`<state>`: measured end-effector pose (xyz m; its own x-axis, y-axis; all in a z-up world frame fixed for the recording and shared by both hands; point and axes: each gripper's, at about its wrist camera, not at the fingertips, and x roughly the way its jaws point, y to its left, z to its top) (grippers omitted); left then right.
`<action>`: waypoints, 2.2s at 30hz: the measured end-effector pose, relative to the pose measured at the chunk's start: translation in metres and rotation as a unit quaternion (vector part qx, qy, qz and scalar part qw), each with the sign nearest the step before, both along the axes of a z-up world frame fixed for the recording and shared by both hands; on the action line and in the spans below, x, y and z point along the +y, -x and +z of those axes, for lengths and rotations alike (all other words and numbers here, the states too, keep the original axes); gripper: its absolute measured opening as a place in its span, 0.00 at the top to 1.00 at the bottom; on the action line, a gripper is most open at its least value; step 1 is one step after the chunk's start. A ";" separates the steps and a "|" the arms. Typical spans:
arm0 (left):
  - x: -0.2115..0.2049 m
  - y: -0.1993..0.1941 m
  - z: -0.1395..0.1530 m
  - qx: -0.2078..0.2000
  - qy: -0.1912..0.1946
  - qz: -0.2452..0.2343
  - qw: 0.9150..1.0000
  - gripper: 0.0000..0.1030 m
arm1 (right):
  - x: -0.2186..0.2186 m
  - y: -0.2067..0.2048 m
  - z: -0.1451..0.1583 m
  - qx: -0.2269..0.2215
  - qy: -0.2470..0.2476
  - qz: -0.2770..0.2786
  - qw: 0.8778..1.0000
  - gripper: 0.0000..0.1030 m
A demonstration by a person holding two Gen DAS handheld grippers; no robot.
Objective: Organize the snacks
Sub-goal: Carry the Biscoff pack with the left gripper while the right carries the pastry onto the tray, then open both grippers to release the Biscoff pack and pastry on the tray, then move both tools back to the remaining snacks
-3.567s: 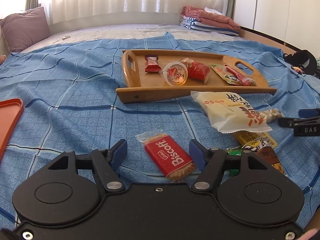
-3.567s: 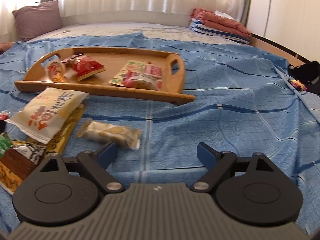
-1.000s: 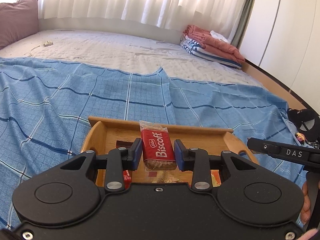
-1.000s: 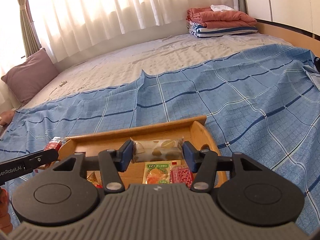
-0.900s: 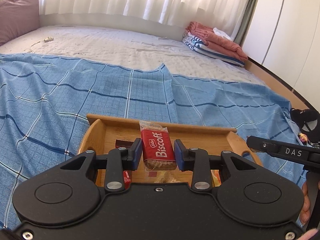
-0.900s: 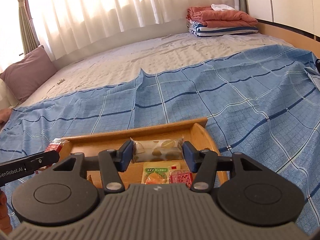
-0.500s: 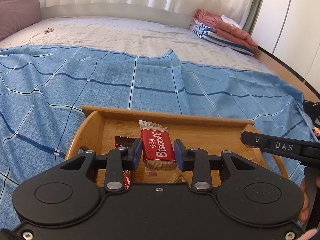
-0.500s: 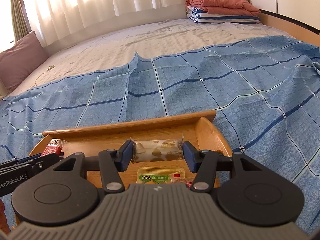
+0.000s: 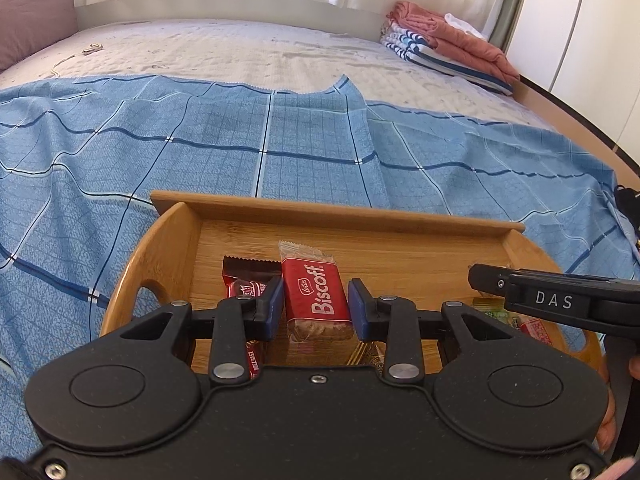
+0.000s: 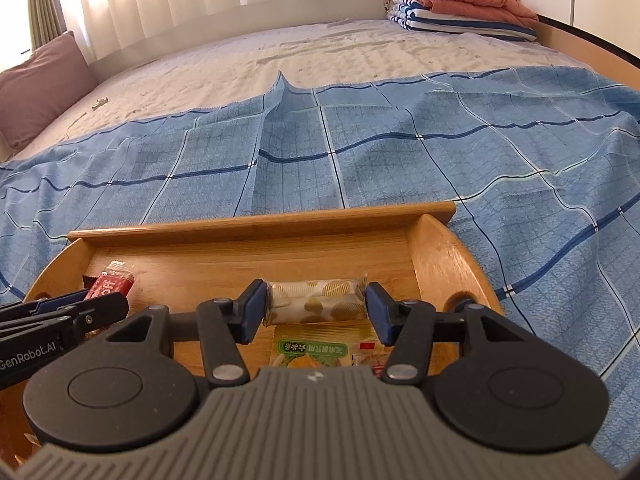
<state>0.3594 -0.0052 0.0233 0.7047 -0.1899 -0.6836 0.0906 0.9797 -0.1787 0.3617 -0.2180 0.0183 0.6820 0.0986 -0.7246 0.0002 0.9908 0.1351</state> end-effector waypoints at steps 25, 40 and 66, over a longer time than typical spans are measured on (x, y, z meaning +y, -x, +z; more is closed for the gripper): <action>0.008 0.025 0.020 -0.023 -0.002 -0.013 1.000 0.21 | -0.005 0.029 0.016 -0.045 -0.003 0.004 0.999 0.15; 0.020 0.169 0.056 -0.092 -0.029 -0.074 0.993 0.10 | 0.004 0.165 0.041 -0.112 0.033 0.077 0.990 0.08; 0.021 0.342 -0.003 -0.061 -0.047 -0.108 0.991 0.08 | 0.022 0.349 0.003 -0.140 0.078 0.117 0.980 0.02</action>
<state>0.0172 0.0157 0.0204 0.7331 -0.2853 -0.6174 0.3160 0.9467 -0.0621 0.0127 -0.1957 0.0213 0.8287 0.1790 -0.5303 -0.2454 0.9677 -0.0569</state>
